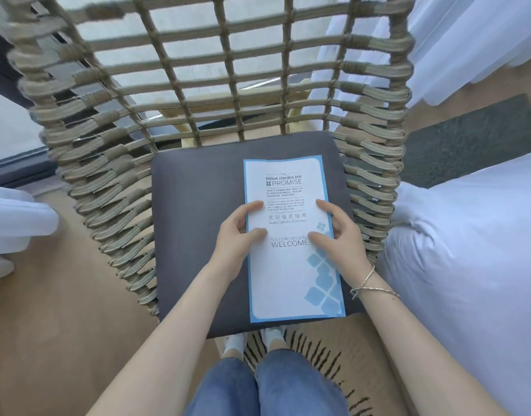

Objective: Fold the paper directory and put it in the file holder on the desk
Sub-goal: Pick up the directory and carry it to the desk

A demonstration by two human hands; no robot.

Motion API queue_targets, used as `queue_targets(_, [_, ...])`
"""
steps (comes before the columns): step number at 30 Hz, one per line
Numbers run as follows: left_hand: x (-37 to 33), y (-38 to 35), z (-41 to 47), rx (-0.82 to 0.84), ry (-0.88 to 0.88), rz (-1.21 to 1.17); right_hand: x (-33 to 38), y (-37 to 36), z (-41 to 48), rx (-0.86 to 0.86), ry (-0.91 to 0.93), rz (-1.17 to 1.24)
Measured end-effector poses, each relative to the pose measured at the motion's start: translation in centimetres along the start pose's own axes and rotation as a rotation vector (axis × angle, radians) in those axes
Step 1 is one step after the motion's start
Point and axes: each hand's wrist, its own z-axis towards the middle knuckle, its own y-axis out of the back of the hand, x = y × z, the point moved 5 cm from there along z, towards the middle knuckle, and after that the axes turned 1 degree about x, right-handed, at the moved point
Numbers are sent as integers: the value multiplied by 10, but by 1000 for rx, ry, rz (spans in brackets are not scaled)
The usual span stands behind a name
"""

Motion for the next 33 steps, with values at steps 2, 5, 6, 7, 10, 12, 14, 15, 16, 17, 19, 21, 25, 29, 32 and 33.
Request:
queue_targets(2, [-38,-1,-22,29,-41,-31,36,8,-21,23,32,18])
queue_targets(5, [-102,-4,-59,64,-117,-38,92,21,-53,29,98,50])
queue_targets(6, [-123,-5,-71,78,-142,-39,111,26,-64,26,117,69])
queue_targets(7, [-143,-6,-84,91,-167,-44,129,30,-75,22,137,86])
queue_targets(10, [-199,-8,-120,115,-234,-89,183,43,-105,8,211,95])
queue_targets(12, [-230,-7,-143,121,-264,-127,216,50,-124,9,244,114])
queue_targets(14, [-260,-6,-166,119,-302,-154,251,56,-143,24,293,128])
queue_targets(15, [-273,-5,-176,115,-319,-157,268,59,-152,27,320,124])
queue_targets(16, [-286,-4,-187,108,-334,-163,283,61,-161,24,352,113])
queue_targets(17, [-298,-3,-197,99,-351,-172,298,63,-170,19,384,104])
queue_targets(19, [-320,-1,-215,84,-389,-197,325,65,-185,15,427,122])
queue_targets(21, [-337,3,-228,75,-420,-204,345,66,-196,35,443,156])
queue_targets(25, [-361,11,-246,79,-446,-187,375,64,-214,68,459,185])
queue_targets(29, [-373,18,-255,47,-472,-207,387,60,-219,132,445,228])
queue_targets(32, [-374,20,-260,74,-483,-240,392,58,-219,128,455,272])
queue_targets(33, [-373,20,-262,87,-487,-239,392,57,-219,119,462,287])
